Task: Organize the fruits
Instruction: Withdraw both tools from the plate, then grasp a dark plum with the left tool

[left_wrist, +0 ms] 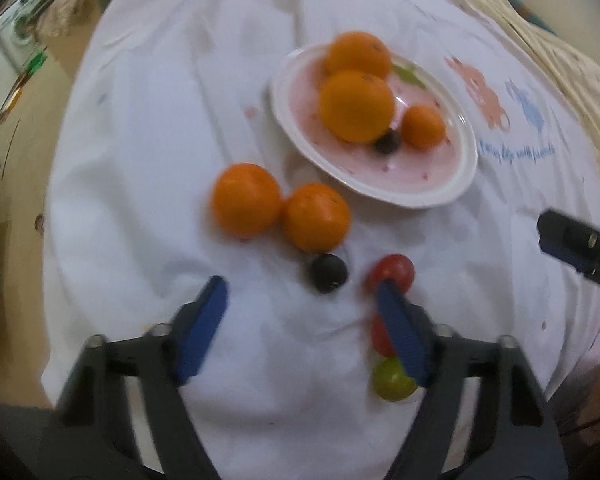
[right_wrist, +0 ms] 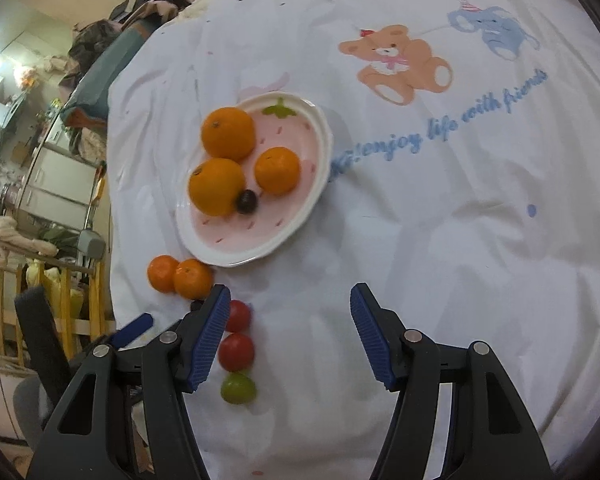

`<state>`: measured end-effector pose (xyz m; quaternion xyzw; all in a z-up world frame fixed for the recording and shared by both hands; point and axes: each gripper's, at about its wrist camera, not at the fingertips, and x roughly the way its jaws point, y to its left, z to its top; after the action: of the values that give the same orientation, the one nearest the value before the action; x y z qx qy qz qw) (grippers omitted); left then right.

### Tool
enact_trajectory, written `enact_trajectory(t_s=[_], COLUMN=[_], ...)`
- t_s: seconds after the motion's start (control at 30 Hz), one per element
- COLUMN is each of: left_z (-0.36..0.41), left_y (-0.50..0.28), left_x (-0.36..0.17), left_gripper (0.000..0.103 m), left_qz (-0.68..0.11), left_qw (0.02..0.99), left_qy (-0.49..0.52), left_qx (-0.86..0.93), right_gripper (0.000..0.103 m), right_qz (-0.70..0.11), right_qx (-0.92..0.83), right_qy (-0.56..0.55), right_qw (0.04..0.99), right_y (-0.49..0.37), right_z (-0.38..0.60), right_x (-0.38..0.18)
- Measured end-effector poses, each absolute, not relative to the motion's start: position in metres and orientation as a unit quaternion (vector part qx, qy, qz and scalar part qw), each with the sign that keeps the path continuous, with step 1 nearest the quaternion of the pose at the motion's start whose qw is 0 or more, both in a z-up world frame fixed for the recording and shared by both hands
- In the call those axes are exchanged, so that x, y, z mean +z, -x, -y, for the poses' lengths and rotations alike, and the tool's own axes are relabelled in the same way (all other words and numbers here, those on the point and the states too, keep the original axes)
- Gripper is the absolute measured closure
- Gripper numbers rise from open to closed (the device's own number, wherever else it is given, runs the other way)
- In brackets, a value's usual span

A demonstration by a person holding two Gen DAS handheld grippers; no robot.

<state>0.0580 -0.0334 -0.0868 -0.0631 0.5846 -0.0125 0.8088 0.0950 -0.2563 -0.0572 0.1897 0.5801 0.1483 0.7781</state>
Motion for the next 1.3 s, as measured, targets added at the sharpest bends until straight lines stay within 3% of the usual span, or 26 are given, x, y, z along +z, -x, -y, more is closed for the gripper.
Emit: enact_trajectory(t_s=[0.2, 0.3, 1.03, 1.3], left_z=[0.044, 0.042, -0.004, -0.017], left_y=[-0.07, -0.071, -0.042, -0.042], left_x=[-0.104, -0.108, -0.063, -0.063], left_gripper=[0.073, 0.083, 0.084, 0.084], left_qz=[-0.603, -0.606, -0.578, -0.573], left_qw=[0.795, 0.791, 0.809, 0.811], left_qy=[0.072, 0.081, 0.106, 0.116], left_qx=[-0.016, -0.011, -0.007, 0.0], right_gripper=[0.038, 0.038, 0.038, 0.04], right_qz=[-0.573, -0.572, -0.622, -0.631], right_qx=[0.147, 0.148, 0.193, 0.207], right_qy=[-0.19, -0.186, -0.165, -0.107], right_qw=[0.784, 0.785, 0.741, 0.74], right_y=[-0.096, -0.095, -0.099, -0.103], right_z=[0.26, 0.26, 0.21, 0.16], right_x=[-0.052, -0.051, -0.084, -0.094])
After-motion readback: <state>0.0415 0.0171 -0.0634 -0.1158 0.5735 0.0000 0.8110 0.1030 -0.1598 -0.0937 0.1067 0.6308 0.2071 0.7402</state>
